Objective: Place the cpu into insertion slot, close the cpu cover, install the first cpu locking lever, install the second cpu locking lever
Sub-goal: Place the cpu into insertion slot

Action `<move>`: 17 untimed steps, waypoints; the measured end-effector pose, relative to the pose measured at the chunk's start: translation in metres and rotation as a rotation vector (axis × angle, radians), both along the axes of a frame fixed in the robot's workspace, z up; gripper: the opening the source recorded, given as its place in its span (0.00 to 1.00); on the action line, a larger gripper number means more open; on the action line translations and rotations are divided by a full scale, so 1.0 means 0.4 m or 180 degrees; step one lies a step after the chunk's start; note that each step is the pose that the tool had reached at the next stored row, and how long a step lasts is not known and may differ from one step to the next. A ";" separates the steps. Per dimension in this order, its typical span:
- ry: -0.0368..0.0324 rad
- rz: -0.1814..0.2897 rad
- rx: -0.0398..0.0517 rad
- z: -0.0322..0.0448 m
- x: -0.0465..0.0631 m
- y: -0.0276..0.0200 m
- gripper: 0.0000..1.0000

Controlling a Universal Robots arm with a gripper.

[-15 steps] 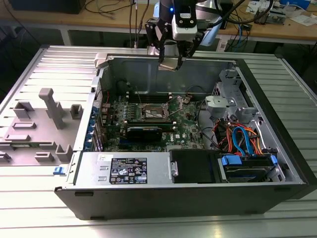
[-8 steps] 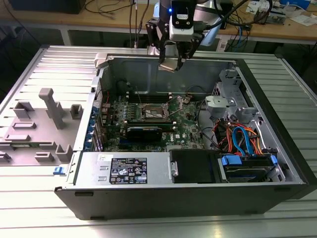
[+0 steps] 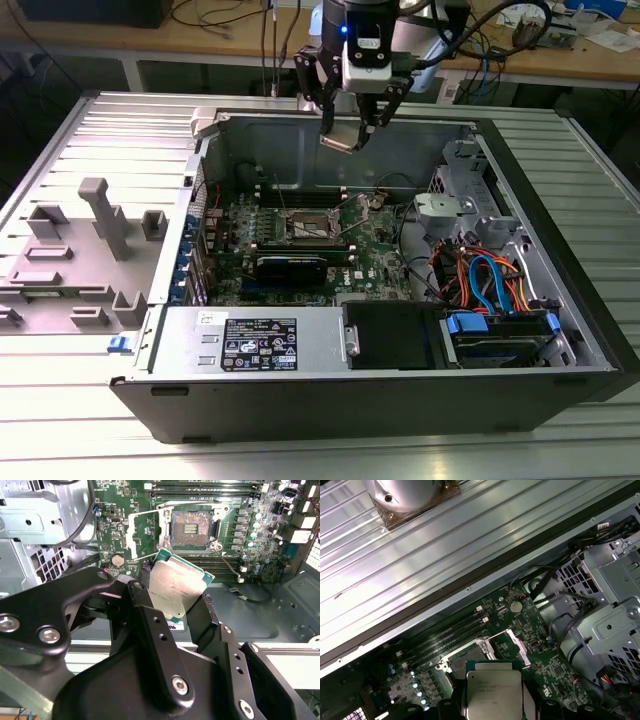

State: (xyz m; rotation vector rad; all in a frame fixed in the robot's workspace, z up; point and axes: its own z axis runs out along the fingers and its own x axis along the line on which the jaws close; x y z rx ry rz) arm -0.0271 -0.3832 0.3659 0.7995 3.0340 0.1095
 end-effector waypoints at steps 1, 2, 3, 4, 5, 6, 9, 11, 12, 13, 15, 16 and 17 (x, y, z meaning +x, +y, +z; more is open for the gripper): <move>0.0000 -0.0036 -0.0009 -0.003 0.000 0.000 0.54; 0.0000 -0.0090 -0.0016 -0.006 0.000 0.000 0.54; 0.0000 -0.0118 -0.0017 -0.006 0.000 0.000 0.54; 0.0000 -0.0123 -0.0018 -0.006 0.000 0.000 0.54; 0.0000 -0.0125 -0.0017 -0.006 0.000 0.000 0.54; 0.0000 -0.0125 -0.0017 -0.007 0.000 0.000 0.54; 0.0000 -0.0126 -0.0017 -0.007 0.000 0.000 0.54; 0.0000 -0.0126 -0.0017 -0.007 0.000 0.000 0.54; 0.0000 -0.0126 -0.0017 -0.007 0.000 0.000 0.54; 0.0000 -0.0126 -0.0017 -0.007 0.000 0.000 0.54; 0.0000 -0.0127 -0.0017 -0.007 0.000 0.000 0.54; 0.0000 -0.0127 -0.0017 -0.007 0.000 0.000 0.54; 0.0000 -0.0127 -0.0017 -0.007 0.000 0.000 0.54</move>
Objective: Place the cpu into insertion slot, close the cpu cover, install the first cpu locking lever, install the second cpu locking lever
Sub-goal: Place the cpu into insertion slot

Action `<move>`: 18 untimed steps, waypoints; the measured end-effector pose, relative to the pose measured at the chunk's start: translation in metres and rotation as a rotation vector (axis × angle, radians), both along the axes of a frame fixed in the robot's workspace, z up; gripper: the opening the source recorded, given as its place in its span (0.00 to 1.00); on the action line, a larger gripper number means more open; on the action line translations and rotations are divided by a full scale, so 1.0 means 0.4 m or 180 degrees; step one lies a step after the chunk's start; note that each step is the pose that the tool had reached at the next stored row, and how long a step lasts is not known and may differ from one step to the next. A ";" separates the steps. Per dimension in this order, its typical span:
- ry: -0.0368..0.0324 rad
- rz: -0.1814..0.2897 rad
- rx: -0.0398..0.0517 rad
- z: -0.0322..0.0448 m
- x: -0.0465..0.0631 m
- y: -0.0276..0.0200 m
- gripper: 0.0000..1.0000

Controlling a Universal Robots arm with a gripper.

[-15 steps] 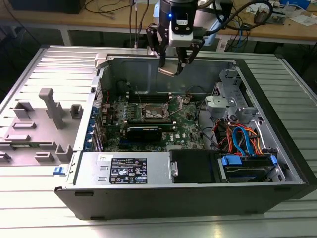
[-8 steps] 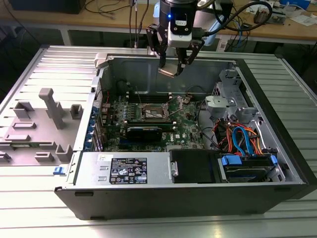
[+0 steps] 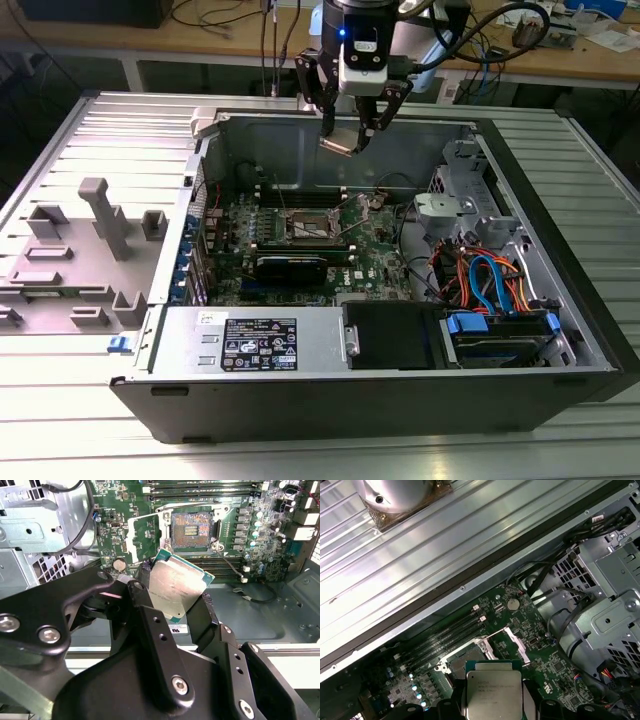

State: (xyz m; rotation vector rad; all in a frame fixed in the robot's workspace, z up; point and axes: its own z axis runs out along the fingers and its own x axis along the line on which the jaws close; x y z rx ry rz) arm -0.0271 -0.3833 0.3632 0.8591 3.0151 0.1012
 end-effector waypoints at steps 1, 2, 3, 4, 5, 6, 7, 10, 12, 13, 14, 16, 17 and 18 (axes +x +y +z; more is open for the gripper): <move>0.0000 0.0000 0.0000 0.000 0.000 0.000 0.54; 0.0000 -0.0004 0.0000 0.000 0.000 0.000 0.54; 0.0000 -0.0010 0.0000 0.000 0.000 0.000 0.54; 0.0000 -0.0028 0.0000 0.000 0.000 0.000 0.54; 0.0000 -0.0046 0.0000 0.000 0.000 0.000 0.54; 0.0000 -0.0072 0.0000 0.000 0.000 0.000 0.54; 0.0000 -0.0115 0.0000 -0.001 0.000 0.000 0.54; 0.0000 -0.0242 -0.0001 -0.002 0.000 0.000 0.54; 0.0000 -0.0372 -0.0002 -0.004 0.000 0.000 0.54; 0.0001 -0.0422 -0.0004 -0.005 0.000 0.000 0.54; 0.0001 -0.0449 -0.0005 -0.007 0.000 0.000 0.54; 0.0000 -0.0506 -0.0009 -0.010 0.000 0.000 0.54; 0.0000 -0.0532 -0.0013 -0.011 0.000 0.000 0.54; 0.0000 -0.0561 -0.0015 -0.013 0.000 0.000 0.54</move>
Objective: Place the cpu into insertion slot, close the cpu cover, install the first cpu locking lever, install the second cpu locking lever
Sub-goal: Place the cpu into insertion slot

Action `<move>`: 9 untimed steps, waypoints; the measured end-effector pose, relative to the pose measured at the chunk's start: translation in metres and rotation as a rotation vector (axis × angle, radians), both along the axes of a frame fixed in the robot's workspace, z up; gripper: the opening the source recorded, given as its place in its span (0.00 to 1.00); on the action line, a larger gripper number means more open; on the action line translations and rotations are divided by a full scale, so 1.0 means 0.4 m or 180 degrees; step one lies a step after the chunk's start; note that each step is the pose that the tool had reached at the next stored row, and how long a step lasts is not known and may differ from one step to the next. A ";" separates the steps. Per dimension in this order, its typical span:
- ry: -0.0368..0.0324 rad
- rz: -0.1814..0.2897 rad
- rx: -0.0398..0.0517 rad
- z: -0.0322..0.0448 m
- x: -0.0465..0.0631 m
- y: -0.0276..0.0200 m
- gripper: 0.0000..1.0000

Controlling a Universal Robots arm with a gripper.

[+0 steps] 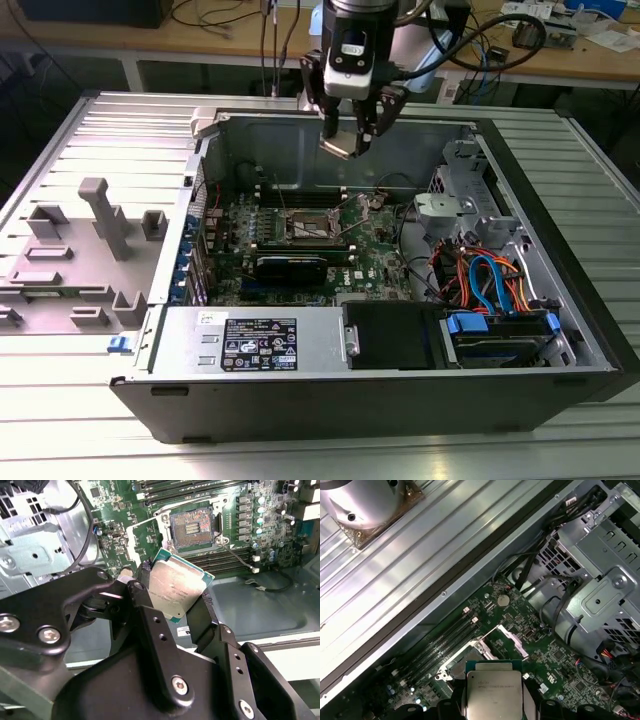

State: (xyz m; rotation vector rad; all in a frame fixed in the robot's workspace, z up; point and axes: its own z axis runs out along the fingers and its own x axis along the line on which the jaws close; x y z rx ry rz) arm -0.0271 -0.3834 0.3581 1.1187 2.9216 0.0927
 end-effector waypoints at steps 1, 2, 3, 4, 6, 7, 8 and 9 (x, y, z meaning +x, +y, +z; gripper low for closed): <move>0.0001 -0.0038 -0.0001 -0.002 0.000 0.000 0.54; 0.0001 -0.0080 -0.0002 -0.003 0.000 0.000 0.54; 0.0003 -0.0120 -0.0003 -0.005 0.000 0.000 0.54; 0.0005 -0.0164 -0.0005 -0.006 0.000 0.000 0.54; 0.0012 -0.0250 -0.0006 -0.009 0.000 0.000 0.54; 0.0029 -0.0341 -0.0007 -0.013 0.000 0.000 0.54; 0.0037 -0.0396 -0.0008 -0.015 0.000 0.000 0.54; 0.0047 -0.0454 -0.0010 -0.018 0.000 0.000 0.54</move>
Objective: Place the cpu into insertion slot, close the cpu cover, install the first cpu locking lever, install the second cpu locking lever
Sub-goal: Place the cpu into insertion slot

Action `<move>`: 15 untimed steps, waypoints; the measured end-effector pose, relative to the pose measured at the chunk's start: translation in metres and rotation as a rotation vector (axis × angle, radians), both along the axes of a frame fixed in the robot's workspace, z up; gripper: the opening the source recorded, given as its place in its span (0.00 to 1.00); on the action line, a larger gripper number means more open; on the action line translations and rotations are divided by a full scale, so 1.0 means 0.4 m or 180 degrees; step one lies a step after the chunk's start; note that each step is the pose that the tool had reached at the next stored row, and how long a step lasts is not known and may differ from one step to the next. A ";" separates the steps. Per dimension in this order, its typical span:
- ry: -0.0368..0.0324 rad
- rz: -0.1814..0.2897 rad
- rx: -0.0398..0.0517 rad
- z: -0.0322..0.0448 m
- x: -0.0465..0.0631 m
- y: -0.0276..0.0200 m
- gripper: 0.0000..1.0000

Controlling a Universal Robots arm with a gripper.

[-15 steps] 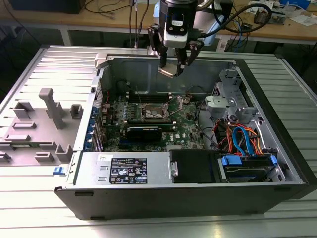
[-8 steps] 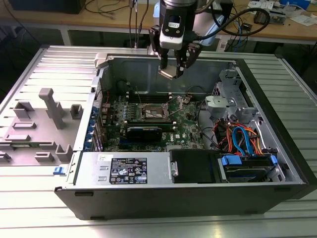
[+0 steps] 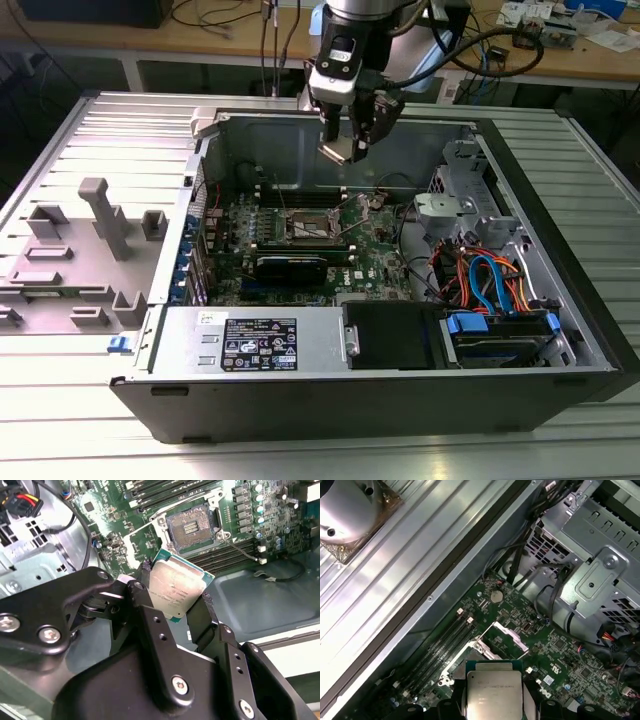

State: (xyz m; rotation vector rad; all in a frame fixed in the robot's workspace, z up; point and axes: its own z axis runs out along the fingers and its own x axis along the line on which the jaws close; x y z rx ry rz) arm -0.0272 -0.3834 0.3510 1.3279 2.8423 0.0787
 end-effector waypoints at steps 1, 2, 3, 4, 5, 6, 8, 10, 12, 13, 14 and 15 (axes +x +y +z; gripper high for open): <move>0.0005 -0.0029 -0.0001 -0.001 0.000 0.000 0.54; 0.0010 -0.0055 -0.0001 -0.002 0.000 0.000 0.54; 0.0019 -0.0099 -0.0002 -0.004 0.000 0.000 0.54; 0.0023 -0.0125 -0.0002 -0.005 0.000 0.000 0.54; 0.0027 -0.0159 -0.0002 -0.007 0.000 0.000 0.54; 0.0031 -0.0185 -0.0003 -0.008 0.000 0.000 0.54; 0.0048 -0.0292 -0.0004 -0.012 0.000 0.000 0.54; 0.0061 -0.0384 -0.0005 -0.014 0.000 0.000 0.54; 0.0061 -0.0388 -0.0005 -0.014 0.000 0.000 0.54; 0.0061 -0.0388 -0.0004 -0.014 0.000 0.000 0.54; 0.0061 -0.0388 -0.0004 -0.014 0.000 0.000 0.54; 0.0061 -0.0388 -0.0004 -0.014 0.000 0.000 0.54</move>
